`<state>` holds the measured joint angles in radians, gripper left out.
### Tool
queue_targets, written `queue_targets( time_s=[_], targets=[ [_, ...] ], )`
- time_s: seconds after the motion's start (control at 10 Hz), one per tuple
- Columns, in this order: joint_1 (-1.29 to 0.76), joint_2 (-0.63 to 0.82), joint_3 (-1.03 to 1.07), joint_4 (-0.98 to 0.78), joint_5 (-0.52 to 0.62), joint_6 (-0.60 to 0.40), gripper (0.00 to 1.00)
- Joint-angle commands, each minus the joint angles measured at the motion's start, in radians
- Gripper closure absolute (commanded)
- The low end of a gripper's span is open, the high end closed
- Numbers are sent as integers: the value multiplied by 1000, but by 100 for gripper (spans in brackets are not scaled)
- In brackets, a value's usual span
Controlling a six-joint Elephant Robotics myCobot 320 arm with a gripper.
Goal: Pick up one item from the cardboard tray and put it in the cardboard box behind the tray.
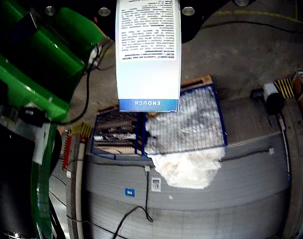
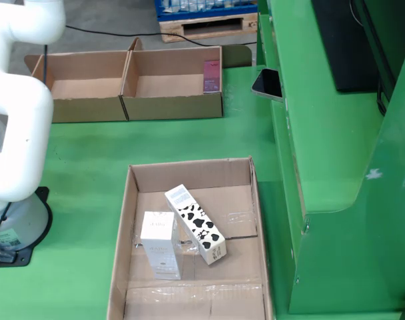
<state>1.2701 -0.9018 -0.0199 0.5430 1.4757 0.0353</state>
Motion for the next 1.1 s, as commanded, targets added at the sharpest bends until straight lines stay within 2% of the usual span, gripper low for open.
queue_targets(
  time_s=[0.0,0.1,0.2,0.3,0.5,0.6,0.7,0.8,1.0],
  targets=[
    [-17,-31,20,17,-120,59,100],
    [-18,-47,20,19,-90,82,100],
    [-31,-62,20,18,6,115,100],
    [-26,-78,20,21,8,136,100],
    [14,-93,20,24,-112,140,100],
    [43,-95,20,20,-211,120,100],
    [43,-95,20,20,-211,120,100],
    [167,-72,20,-26,-502,-48,100],
    [407,-57,20,-29,-513,-333,100]
  ],
)
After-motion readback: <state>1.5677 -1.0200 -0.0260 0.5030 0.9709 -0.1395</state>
